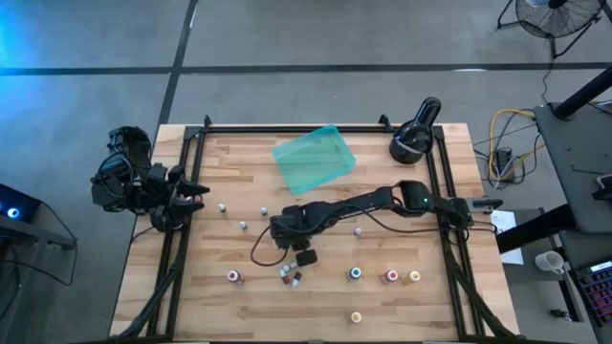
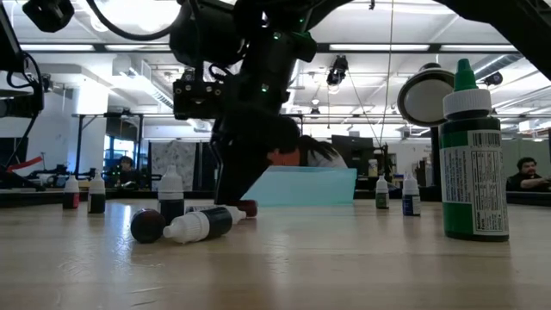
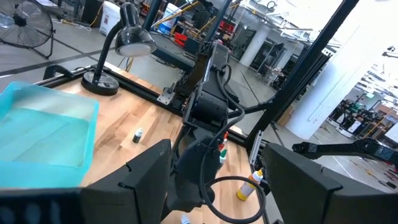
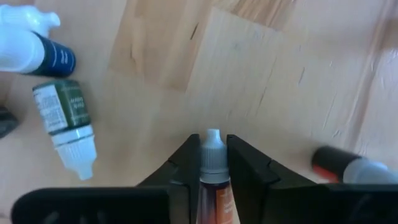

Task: Pick & Place food coloring
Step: Adjust the green big food coloring bottle

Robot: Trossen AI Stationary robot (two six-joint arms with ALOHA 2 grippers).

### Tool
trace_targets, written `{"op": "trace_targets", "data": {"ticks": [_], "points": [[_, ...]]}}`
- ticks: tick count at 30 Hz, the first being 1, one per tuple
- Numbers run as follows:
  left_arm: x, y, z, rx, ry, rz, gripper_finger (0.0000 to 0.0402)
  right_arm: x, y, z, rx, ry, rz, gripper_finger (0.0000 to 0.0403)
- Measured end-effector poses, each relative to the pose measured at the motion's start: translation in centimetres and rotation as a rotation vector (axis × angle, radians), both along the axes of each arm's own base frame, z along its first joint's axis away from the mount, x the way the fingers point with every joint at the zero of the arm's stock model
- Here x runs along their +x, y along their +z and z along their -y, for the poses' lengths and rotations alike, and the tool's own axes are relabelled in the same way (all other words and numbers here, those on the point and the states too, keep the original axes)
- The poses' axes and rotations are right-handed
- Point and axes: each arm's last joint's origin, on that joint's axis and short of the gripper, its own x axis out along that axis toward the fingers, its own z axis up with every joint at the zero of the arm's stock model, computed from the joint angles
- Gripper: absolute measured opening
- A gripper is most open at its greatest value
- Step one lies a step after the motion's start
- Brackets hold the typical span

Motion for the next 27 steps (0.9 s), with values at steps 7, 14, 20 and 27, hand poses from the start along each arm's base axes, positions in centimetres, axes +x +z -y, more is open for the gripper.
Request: {"op": "trace_targets", "data": {"ticks": [7,14,20,27], "points": [[0.0,0.0,0.0,0.0,0.0,0.0,0.0225,-0.1,0.4,0.0,0.017,-0.048,-0.015,0.0052],[0.0,0.0,0.0,-0.009,0.001,0.0,0.0225,1.5,2.1,-0.2,0.13,-0.255,0.142,0.0051],[0.0,0.0,0.0,-0.024,0.002,0.001,0.0225,2.2,0.9,-1.9,0.264,-0.384,0.285,0.005],[0.0,0.0,0.0,-0.043,-0.002,0.0,0.0225,2.5,0.2,-4.2,0.29,-0.556,0.517,0.005]]}}
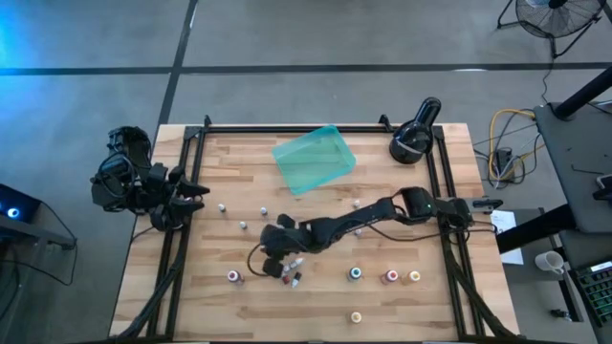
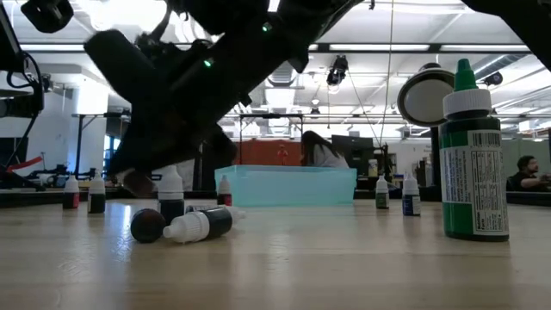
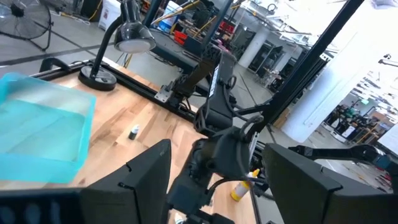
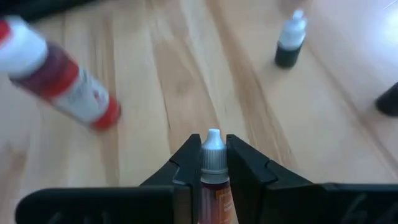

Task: Pick & Place food coloring
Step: Adjust the green big food coloring bottle

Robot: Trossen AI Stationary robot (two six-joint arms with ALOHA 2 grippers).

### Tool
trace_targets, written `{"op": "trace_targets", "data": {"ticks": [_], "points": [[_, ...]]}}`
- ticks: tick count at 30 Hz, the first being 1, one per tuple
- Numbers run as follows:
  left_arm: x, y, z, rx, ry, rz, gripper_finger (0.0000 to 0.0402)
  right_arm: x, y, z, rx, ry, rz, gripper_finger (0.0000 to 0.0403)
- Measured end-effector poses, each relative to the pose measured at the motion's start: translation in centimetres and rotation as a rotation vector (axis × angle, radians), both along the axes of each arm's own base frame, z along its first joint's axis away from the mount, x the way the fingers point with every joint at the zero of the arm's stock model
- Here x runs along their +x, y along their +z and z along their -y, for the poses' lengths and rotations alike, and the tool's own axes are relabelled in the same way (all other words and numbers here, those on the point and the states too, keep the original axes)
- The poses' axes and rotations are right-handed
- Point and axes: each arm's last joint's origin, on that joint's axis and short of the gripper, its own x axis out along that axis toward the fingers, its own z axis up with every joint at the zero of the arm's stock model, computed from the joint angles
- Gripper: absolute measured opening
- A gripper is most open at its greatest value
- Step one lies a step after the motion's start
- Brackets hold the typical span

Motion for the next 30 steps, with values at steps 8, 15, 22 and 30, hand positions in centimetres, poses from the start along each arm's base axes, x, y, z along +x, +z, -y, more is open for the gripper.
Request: {"op": "trace_targets", "data": {"ticks": [8,15,22,30], "points": [[0.0,0.0,0.1,-0.003,-0.021,-0.004,0.0225,-0.4,-1.3,-0.5,0.076,-0.131,0.147,0.005],[0.0,0.0,0.1,-0.004,-0.021,-0.004,0.0225,-1.4,-3.3,0.0,0.173,-0.248,0.209,0.0053],[0.0,0.0,0.1,-0.004,-0.021,-0.004,0.0225,-1.3,-2.7,0.0,0.162,-0.243,0.203,0.0062],[0.0,0.0,0.1,-0.004,-0.021,-0.004,0.0225,-1.2,-2.6,0.2,0.146,-0.23,0.204,0.0066]]}}
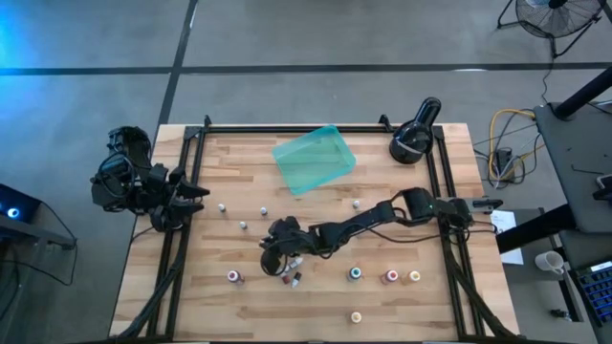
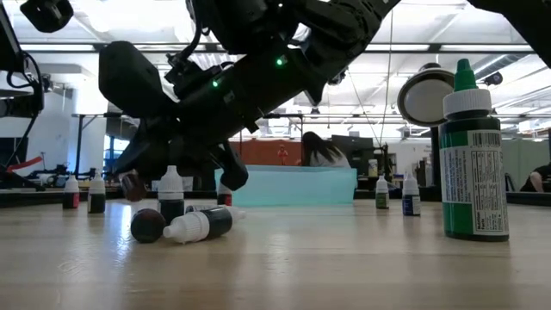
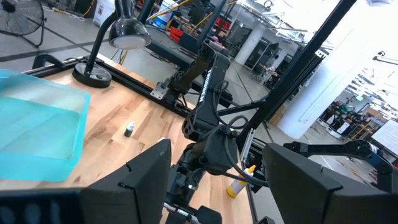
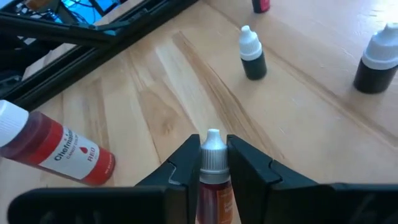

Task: Pick & Place food coloring
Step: Adjust the green big food coloring bottle

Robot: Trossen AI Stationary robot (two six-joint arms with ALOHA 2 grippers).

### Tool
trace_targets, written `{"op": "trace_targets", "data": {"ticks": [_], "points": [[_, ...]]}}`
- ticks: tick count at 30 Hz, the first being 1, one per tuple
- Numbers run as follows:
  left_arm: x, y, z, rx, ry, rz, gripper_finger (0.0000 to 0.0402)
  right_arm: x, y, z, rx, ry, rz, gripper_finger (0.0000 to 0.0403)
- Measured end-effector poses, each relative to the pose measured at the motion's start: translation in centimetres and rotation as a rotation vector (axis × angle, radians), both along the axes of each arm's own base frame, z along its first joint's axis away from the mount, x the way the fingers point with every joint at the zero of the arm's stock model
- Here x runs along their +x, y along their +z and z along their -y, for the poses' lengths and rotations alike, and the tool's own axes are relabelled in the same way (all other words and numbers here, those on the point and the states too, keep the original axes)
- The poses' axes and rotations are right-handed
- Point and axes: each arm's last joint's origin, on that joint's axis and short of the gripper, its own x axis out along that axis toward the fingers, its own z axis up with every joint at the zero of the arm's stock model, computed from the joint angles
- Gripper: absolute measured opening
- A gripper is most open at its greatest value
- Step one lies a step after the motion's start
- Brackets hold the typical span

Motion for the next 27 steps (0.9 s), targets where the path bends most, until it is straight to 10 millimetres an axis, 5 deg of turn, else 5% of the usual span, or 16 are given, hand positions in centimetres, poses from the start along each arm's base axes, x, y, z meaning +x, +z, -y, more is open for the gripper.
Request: {"op": "trace_targets", "data": {"ticks": [13,27], "points": [[0.0,0.0,0.0,0.001,0.0,0.0,0.0225,-0.04,-0.15,0.16,0.009,0.027,-0.023,0.009],[0.0,0.0,0.0,0.007,-0.001,0.0,0.0225,0.05,-0.19,0.49,0.013,0.076,-0.032,0.0074]]}}
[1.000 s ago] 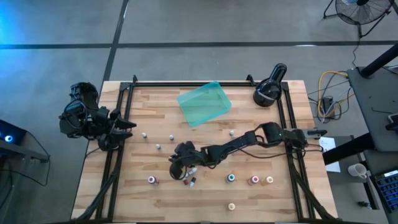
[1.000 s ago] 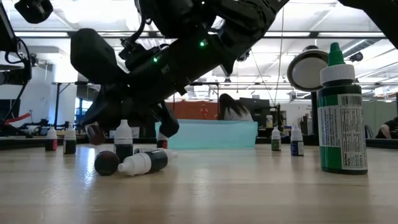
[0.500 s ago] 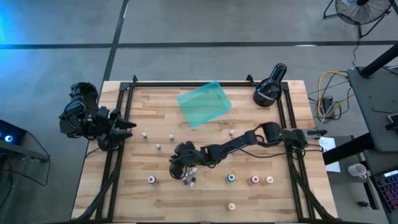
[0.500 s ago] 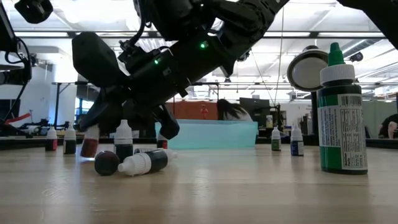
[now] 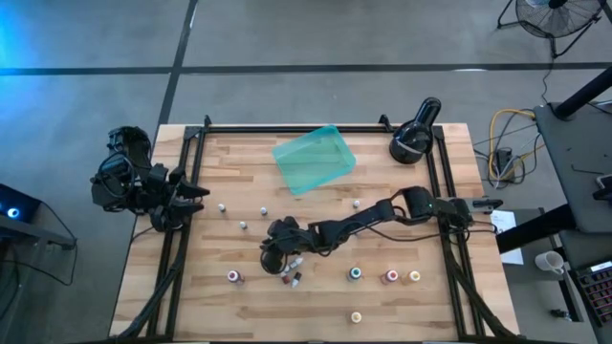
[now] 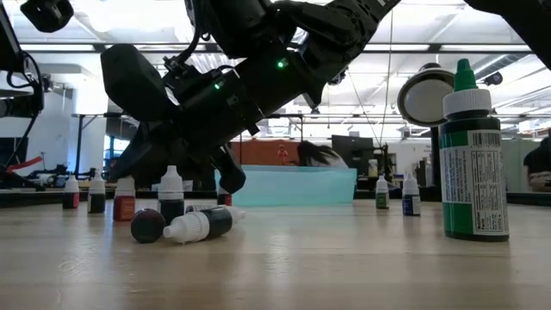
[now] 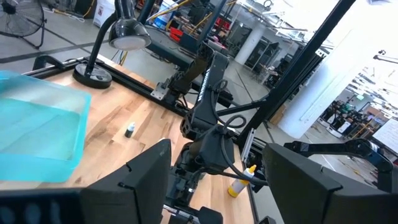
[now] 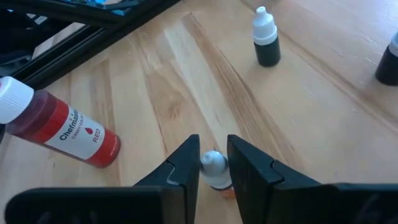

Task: Pick & Place food coloring
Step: Adjust the green big food coloring bottle, then adjust the orange small food coloring bottle

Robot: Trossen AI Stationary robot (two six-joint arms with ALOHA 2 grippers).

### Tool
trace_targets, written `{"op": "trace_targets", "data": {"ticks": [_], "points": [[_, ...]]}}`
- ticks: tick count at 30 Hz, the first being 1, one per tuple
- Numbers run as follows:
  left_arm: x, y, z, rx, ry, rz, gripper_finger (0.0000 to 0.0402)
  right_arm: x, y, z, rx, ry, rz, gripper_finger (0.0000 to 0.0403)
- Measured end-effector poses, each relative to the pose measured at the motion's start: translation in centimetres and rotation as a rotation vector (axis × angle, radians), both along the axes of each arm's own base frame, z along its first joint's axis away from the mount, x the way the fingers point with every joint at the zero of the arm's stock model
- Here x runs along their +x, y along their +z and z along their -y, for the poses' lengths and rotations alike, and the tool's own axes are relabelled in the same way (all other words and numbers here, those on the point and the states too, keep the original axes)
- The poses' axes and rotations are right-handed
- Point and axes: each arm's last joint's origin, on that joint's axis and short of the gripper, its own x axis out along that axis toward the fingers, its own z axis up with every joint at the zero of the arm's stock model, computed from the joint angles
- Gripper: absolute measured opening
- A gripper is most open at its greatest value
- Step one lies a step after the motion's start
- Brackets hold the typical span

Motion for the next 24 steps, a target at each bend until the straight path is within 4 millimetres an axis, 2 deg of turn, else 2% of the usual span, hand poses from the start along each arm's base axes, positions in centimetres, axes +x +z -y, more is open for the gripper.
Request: {"op": "trace_targets", "data": {"ticks": [11,16,19,21,24], "points": [[0.0,0.0,0.0,0.001,0.0,0.0,0.0225,0.1,0.3,0.4,0.002,-0.009,0.004,0.0122],[0.0,0.0,0.0,-0.001,0.0,0.0,0.0225,0.1,1.1,0.7,0.006,-0.015,0.024,0.0146],[0.0,0.0,0.0,-0.001,0.0,0.0,0.0225,0.0,2.9,0.8,-0.02,0.016,0.055,0.0156],[0.0,0.0,0.0,-0.001,0.0,0.0,0.0225,-0.3,4.9,0.7,-0.049,0.096,0.074,0.016],[0.0,0.0,0.0,-0.005,0.001,0.0,0.0225,-1.6,7.9,0.3,-0.063,0.269,-0.02,0.0162]]}}
